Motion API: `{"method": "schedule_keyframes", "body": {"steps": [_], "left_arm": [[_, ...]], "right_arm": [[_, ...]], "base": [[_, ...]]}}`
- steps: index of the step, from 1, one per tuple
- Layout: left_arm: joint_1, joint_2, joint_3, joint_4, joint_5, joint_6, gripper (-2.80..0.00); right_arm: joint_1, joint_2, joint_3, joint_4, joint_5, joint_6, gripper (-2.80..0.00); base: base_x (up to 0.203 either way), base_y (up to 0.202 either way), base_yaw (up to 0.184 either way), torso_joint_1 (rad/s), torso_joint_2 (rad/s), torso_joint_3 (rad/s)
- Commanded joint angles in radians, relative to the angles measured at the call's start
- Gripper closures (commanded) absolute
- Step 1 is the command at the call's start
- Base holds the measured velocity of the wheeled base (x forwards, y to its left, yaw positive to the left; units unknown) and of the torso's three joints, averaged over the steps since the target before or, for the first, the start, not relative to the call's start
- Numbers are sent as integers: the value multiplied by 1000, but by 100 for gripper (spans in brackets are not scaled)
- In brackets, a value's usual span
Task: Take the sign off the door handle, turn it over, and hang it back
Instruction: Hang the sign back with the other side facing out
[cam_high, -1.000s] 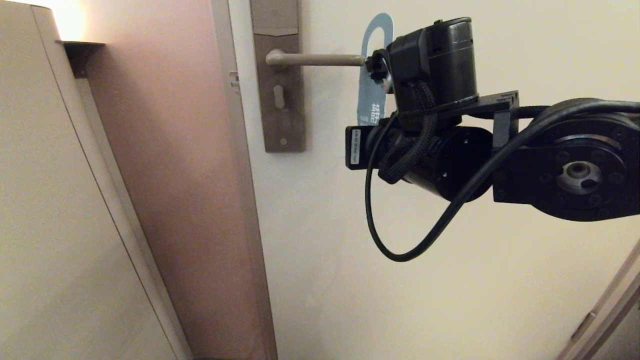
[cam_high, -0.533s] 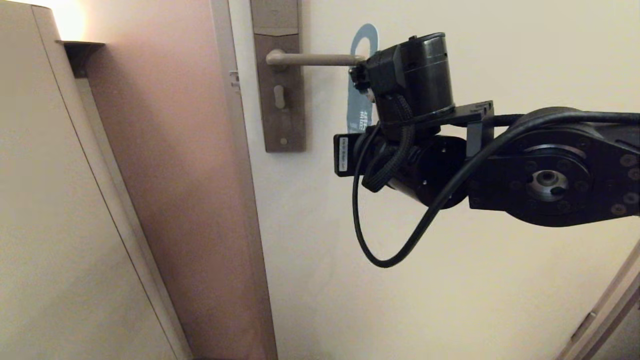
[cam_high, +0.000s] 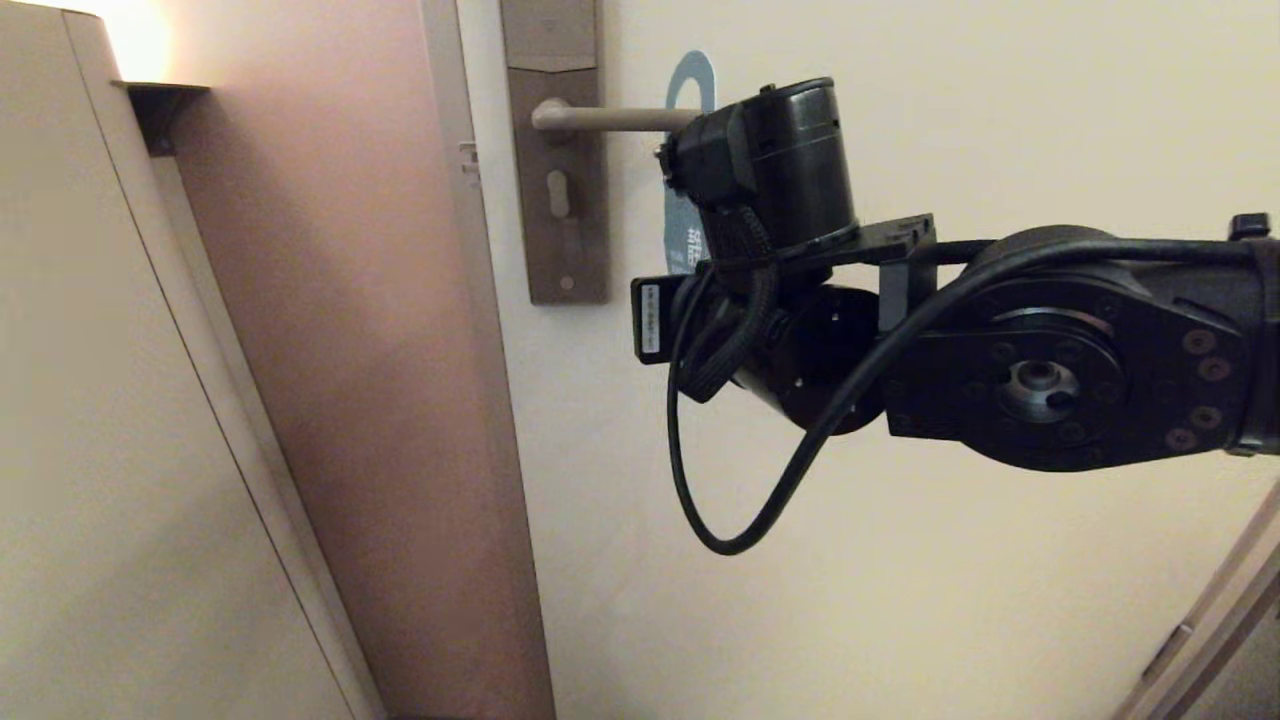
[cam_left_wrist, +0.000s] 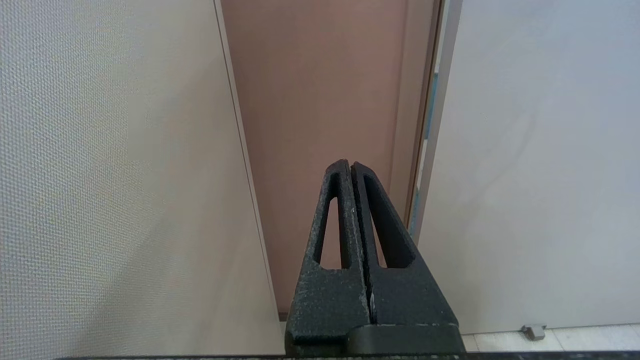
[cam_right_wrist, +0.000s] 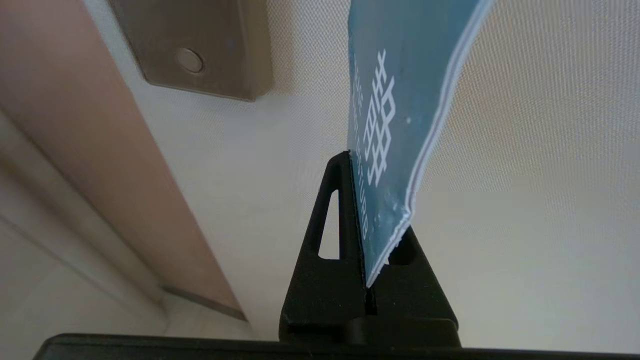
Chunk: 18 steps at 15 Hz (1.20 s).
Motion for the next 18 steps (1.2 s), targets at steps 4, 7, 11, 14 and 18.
{"method": "schedule_keyframes", "body": {"steps": [4,7,11,14,18], "left_arm": [[0,0,0,0,0,0,0],[0,0,0,0,0,0,0],[0,0,0,0,0,0,0],[0,0,0,0,0,0,0],[0,0,0,0,0,0,0]], "right_arm": [[12,49,-50,7,-37,-2,0],[28,108,-161,68,-75,-1,0],[52,149,-192,78,-105,0,0],[59,173,-225,79,-108,0,0],[74,190,-248,83,-108,0,0]], "base": [[0,0,0,0,0,0],[0,0,0,0,0,0],[0,0,0,0,0,0],[0,0,0,0,0,0],[0,0,0,0,0,0]]}}
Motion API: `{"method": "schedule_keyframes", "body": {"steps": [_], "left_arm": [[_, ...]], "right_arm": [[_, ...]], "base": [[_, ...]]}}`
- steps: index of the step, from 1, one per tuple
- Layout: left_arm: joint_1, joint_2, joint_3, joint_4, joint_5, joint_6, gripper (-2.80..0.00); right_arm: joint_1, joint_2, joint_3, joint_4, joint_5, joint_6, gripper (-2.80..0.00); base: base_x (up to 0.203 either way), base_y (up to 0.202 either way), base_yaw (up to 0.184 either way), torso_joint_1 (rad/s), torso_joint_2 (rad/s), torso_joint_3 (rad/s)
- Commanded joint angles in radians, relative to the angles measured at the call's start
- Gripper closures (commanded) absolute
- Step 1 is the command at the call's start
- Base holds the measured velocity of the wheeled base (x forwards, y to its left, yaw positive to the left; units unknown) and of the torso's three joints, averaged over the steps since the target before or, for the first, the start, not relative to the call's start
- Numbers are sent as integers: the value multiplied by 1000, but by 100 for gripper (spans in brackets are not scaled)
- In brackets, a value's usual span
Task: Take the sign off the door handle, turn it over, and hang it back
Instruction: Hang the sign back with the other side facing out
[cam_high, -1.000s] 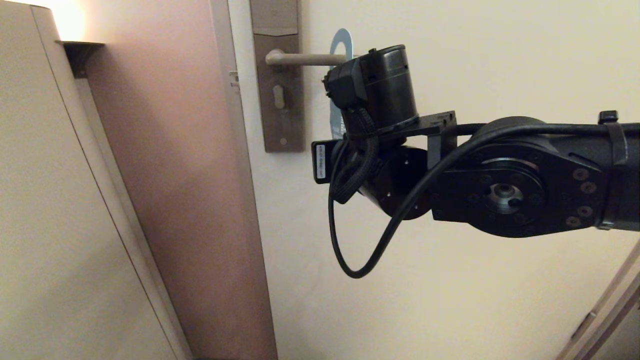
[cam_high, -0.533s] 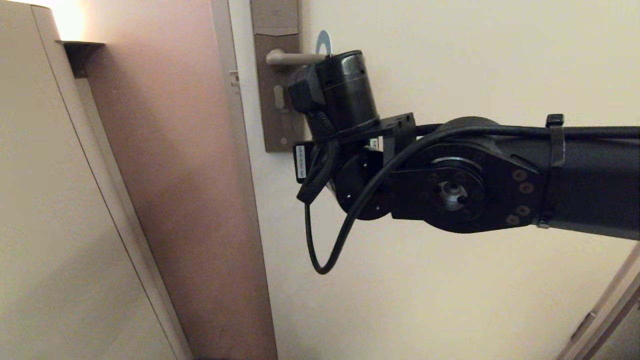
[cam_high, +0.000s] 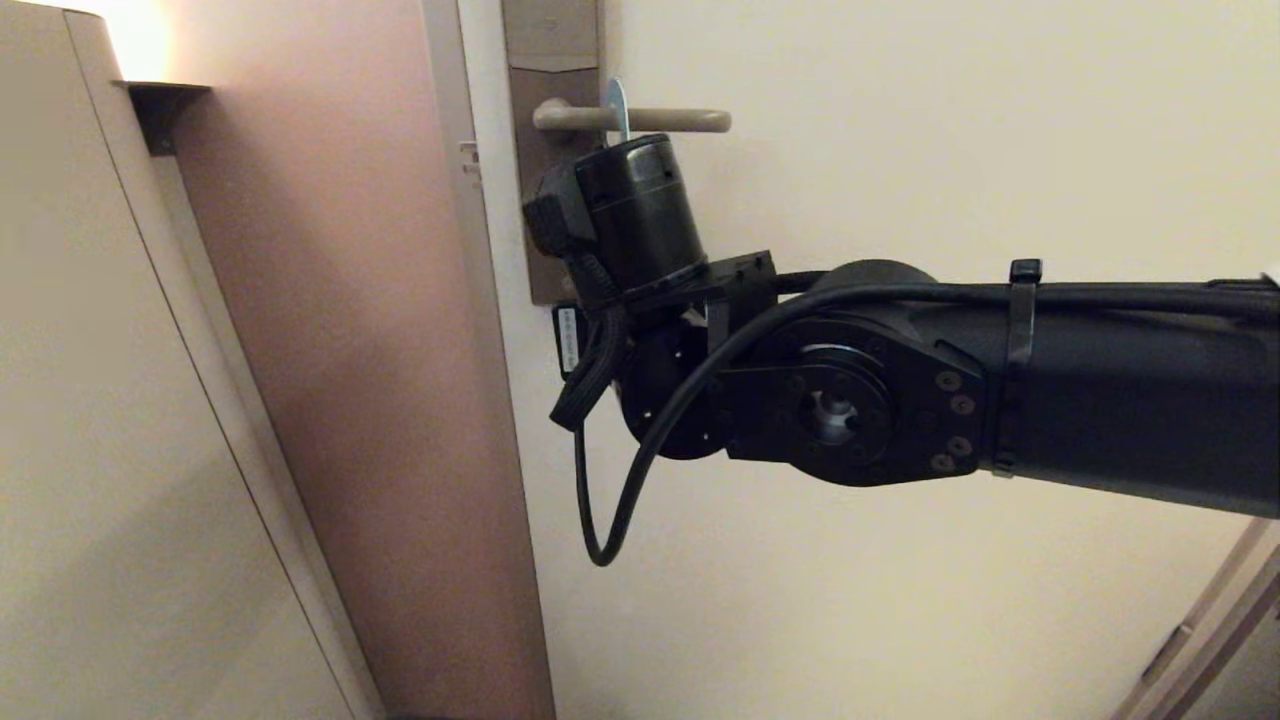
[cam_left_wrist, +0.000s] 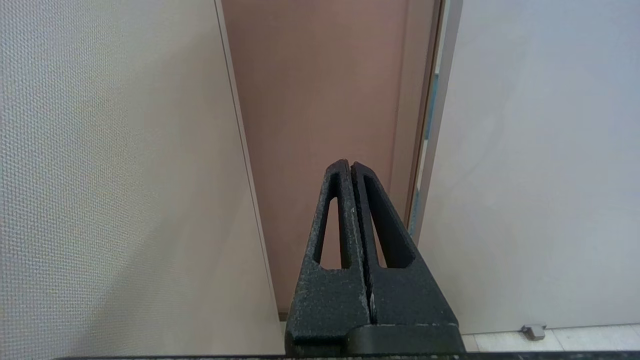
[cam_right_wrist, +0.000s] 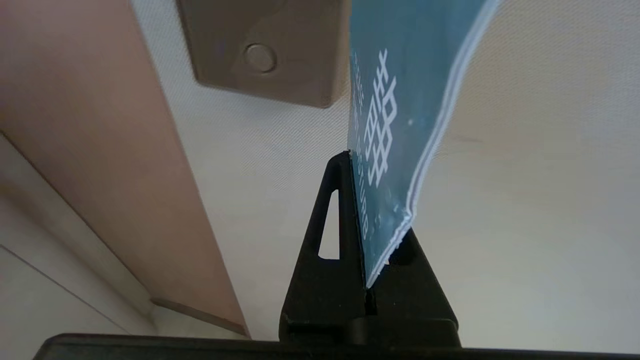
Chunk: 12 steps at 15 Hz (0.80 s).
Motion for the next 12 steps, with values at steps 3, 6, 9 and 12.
{"method": "schedule_keyframes", "body": {"steps": [3,6,9,12], "left_arm": [[0,0,0,0,0,0,0],[0,0,0,0,0,0,0],[0,0,0,0,0,0,0],[0,0,0,0,0,0,0]], "right_arm": [[16,14,-9,2,-3,2,0],[18,26,-34,14,-50,1,0],[19,35,-35,37,-96,1,0],[36,49,-37,37,-126,-1,0]], "base": [[0,0,0,0,0,0],[0,0,0,0,0,0],[0,0,0,0,0,0],[0,0,0,0,0,0]]}}
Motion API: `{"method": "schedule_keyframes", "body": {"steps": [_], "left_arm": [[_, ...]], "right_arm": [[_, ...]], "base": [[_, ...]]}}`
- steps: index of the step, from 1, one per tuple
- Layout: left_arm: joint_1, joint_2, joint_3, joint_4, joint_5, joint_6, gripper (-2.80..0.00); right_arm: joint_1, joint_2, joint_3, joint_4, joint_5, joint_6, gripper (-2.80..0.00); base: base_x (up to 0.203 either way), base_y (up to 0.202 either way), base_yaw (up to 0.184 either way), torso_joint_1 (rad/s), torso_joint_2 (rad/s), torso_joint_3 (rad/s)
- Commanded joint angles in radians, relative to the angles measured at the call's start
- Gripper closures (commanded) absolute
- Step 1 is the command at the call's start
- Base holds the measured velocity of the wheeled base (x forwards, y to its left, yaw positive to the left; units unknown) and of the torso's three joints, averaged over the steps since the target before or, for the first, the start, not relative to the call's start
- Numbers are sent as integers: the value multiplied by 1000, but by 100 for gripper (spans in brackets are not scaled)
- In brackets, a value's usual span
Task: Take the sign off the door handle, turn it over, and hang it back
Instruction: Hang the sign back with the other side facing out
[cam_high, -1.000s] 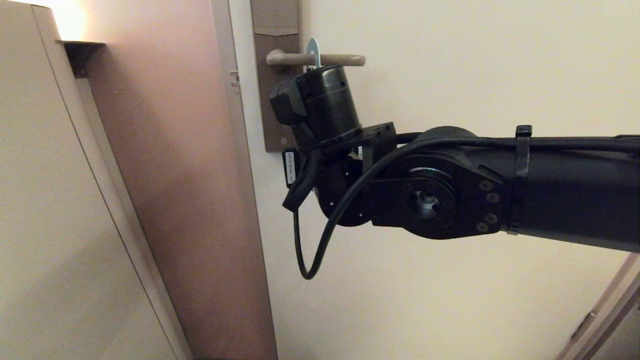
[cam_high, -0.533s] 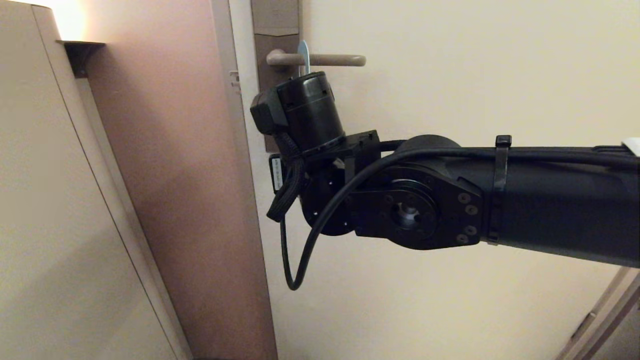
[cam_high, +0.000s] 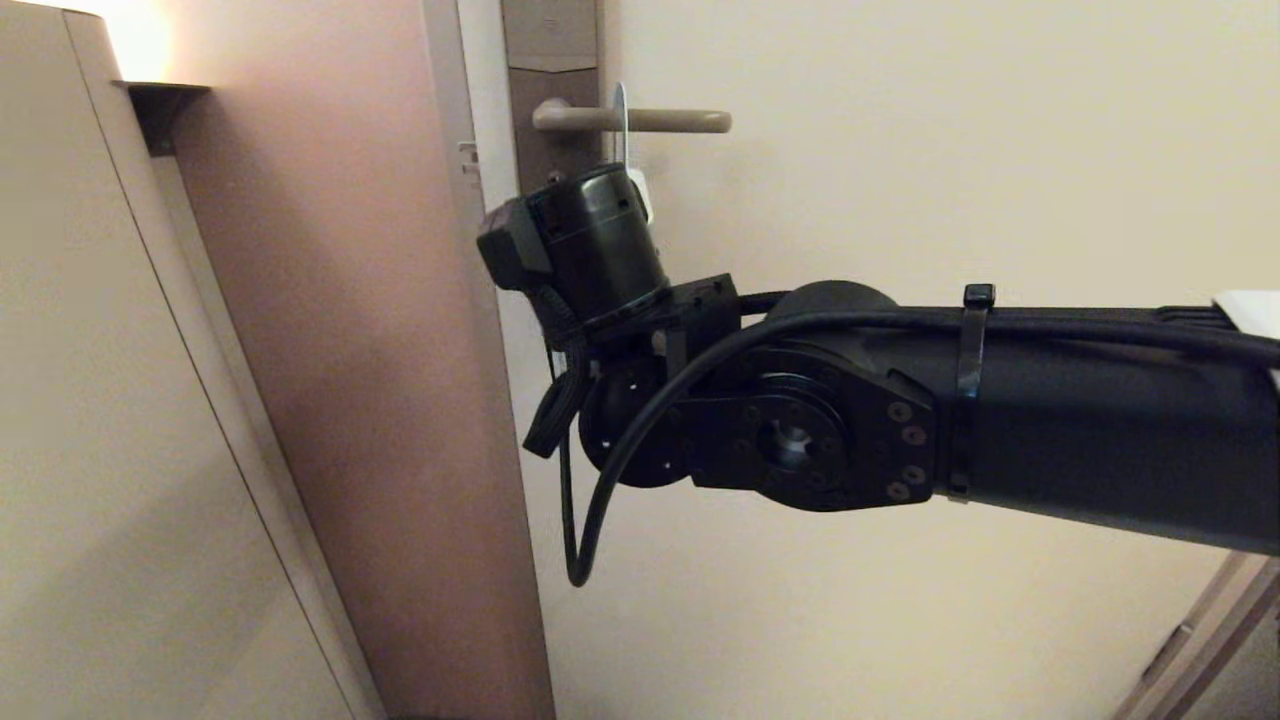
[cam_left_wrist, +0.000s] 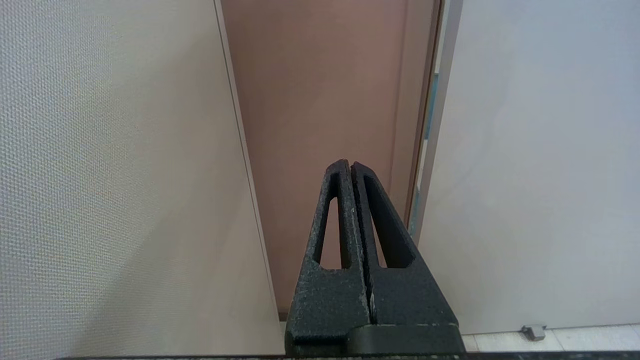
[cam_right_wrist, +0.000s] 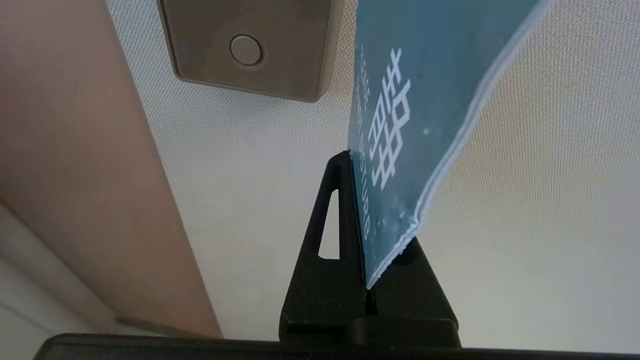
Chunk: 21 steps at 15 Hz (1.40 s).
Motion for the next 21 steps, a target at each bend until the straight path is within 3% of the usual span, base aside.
{"method": "schedule_keyframes", "body": {"steps": [1,12,13,14,19,21], "left_arm": [[0,0,0,0,0,0,0],[0,0,0,0,0,0,0],[0,0,0,0,0,0,0],[0,0,0,0,0,0,0],[0,0,0,0,0,0,0],[0,0,0,0,0,0,0]], "right_arm": [[16,16,-3,3,-9,1,0],[48,41,-5,3,-5,-3,0],[48,41,-5,3,-5,-6,-235],[48,41,-3,3,-6,-6,-280],[50,10,-3,48,1,-3,-280],[52,-38,1,110,40,2,-280]], "base": [[0,0,0,0,0,0],[0,0,0,0,0,0],[0,0,0,0,0,0],[0,0,0,0,0,0],[0,0,0,0,0,0],[0,0,0,0,0,0]]}}
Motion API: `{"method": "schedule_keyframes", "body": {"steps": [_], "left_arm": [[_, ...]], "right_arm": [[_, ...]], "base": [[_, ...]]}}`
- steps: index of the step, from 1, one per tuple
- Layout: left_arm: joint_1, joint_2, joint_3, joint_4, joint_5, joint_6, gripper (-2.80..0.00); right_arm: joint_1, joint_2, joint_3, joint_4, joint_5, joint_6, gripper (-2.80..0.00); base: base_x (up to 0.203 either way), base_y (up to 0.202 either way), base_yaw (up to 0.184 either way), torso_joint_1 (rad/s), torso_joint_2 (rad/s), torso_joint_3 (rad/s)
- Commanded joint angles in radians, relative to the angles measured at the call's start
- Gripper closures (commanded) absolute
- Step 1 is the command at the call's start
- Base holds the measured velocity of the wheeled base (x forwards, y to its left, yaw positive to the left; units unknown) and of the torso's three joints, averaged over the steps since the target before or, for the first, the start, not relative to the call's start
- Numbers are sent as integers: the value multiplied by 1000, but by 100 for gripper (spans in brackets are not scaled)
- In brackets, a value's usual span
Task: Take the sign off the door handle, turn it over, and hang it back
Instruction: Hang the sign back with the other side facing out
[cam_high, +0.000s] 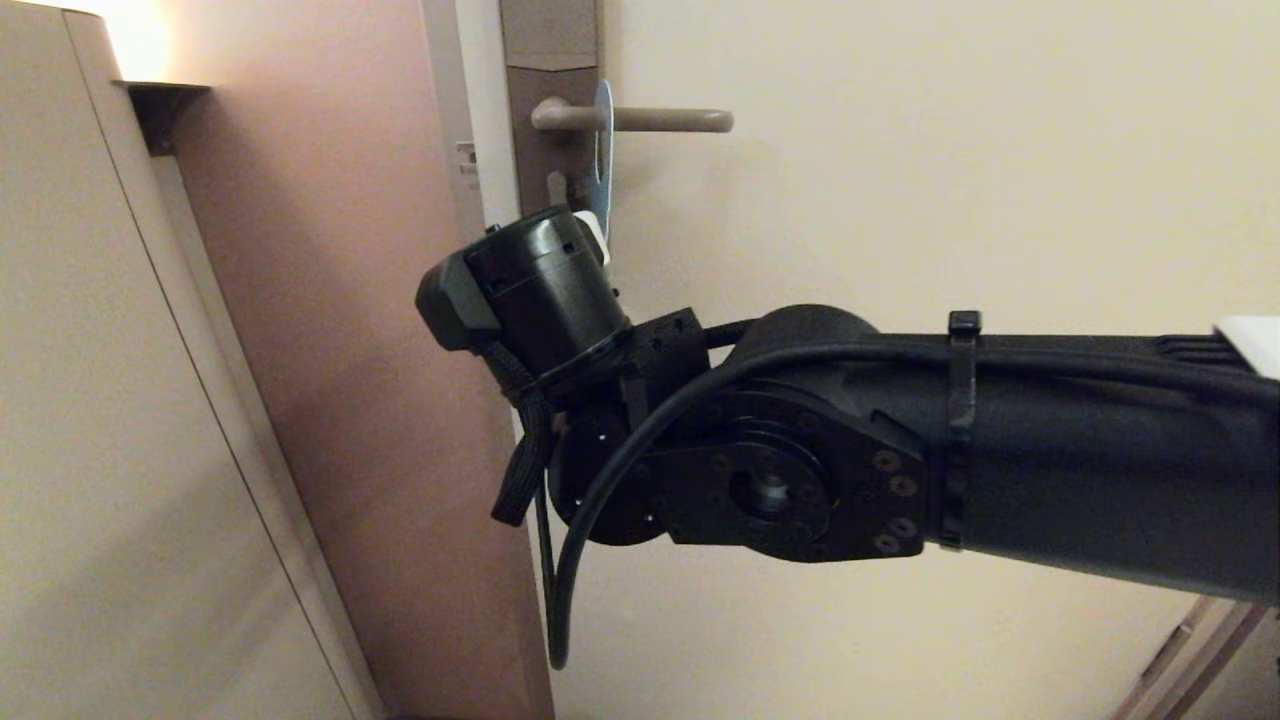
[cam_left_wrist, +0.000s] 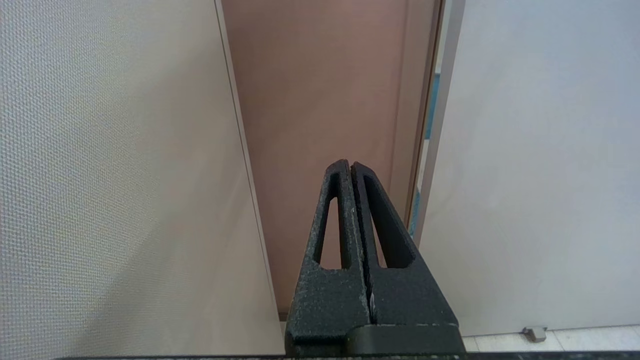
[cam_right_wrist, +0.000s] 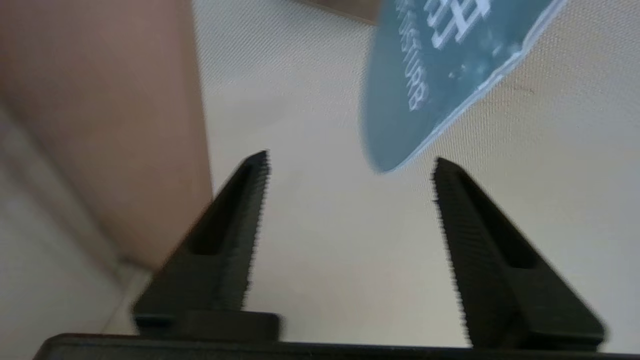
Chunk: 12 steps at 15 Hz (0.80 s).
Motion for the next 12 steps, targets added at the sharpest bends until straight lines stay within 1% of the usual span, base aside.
{"method": "schedule_keyframes", "body": {"steps": [1,4,8,12], "left_arm": [[0,0,0,0,0,0,0],[0,0,0,0,0,0,0],[0,0,0,0,0,0,0],[0,0,0,0,0,0,0]], "right_arm": [[1,-57,4,14,13,3,-280],[0,-121,11,50,35,1,-280],[-4,-185,24,174,34,0,-280],[-10,-204,35,185,34,13,-280]], "base": [[0,0,0,0,0,0],[0,0,0,0,0,0],[0,0,0,0,0,0],[0,0,0,0,0,0]]}}
